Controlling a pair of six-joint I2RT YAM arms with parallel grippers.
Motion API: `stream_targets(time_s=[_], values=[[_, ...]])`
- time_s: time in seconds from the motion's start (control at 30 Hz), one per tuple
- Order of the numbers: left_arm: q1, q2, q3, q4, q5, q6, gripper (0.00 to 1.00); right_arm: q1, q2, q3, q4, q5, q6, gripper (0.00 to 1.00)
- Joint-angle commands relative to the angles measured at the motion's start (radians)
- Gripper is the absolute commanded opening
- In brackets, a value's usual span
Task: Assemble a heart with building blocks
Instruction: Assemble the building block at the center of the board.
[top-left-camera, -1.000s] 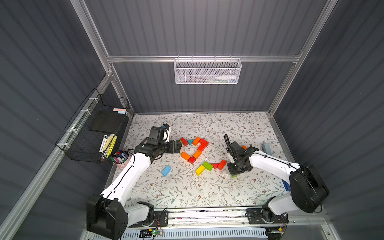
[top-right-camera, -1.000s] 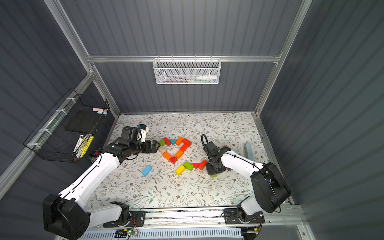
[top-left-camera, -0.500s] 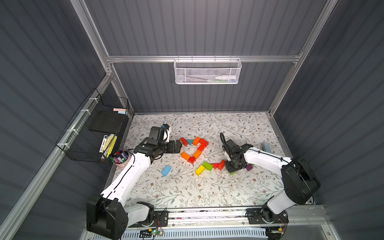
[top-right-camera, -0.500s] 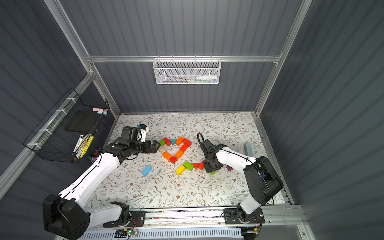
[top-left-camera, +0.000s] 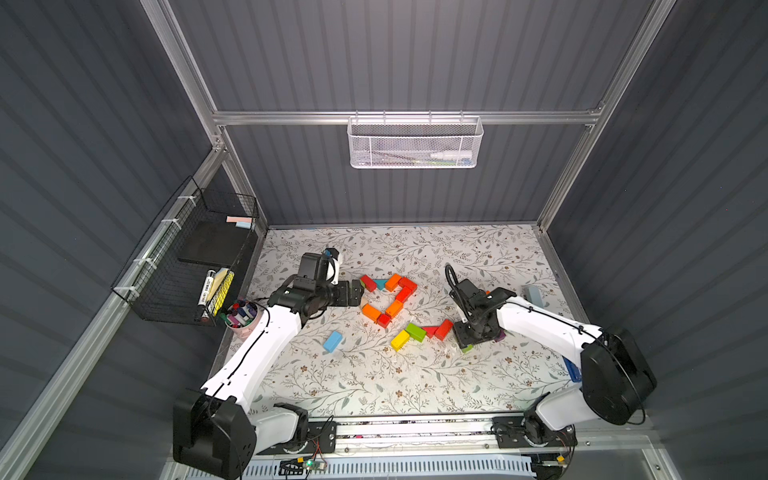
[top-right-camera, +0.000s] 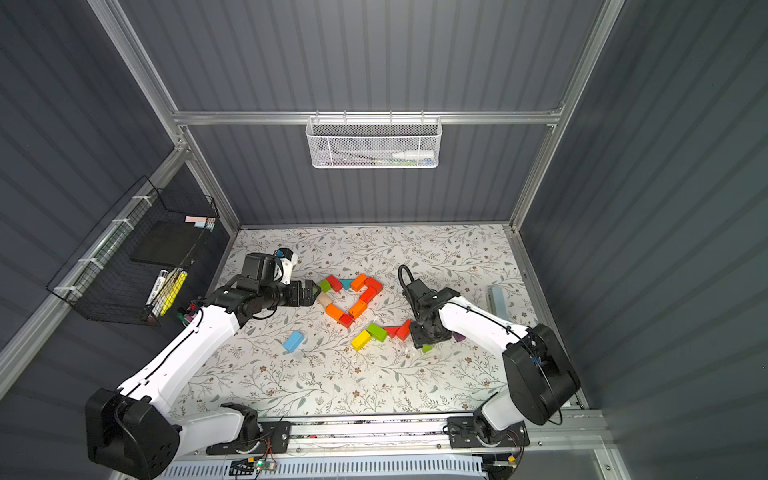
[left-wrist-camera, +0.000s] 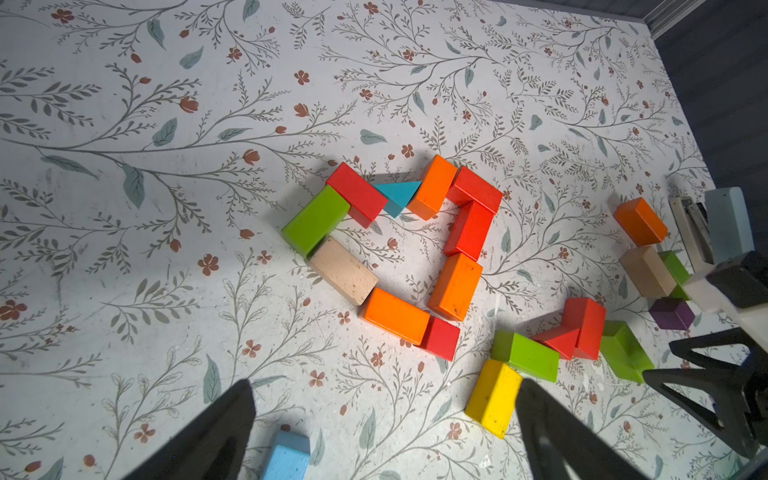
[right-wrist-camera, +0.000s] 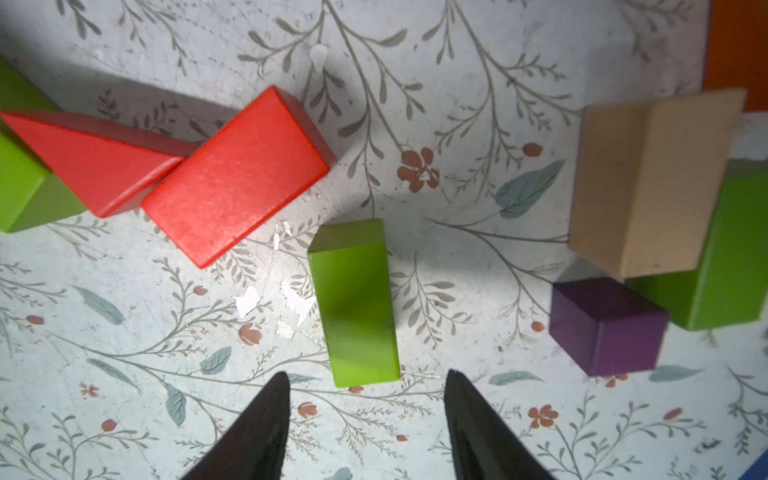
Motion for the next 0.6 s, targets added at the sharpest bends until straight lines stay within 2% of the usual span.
stream_targets(time_s=[0.0,0.13,0.33,0.43,0.57], values=[[0.004,-0.018,-0.014,0.008,0.018,0.013,0.99,0.004,0.01,-0.031,-0.051,-0.022,0.062,0.61],[0.004,-0.021,-0.017,0.008,0.02,0.013,0.99,0.003,0.034,-0.038,-0.051,-0.046,0.079,0.61],[0.004,-0.025,-0.015,0.008,0.018,0.01,0.99,-0.001,0.07,-0.038,-0.076,0.014,0.117,0.57],[0.004,-0.023,-0.016,0.009,0.018,0.011,0.99,-0.007,0.074,-0.039,-0.065,0.009,0.124,0.52],[0.004,-0.025,-0.015,0.008,0.017,0.011,0.99,-0.016,0.073,-0.04,-0.055,0.01,0.134,0.4]])
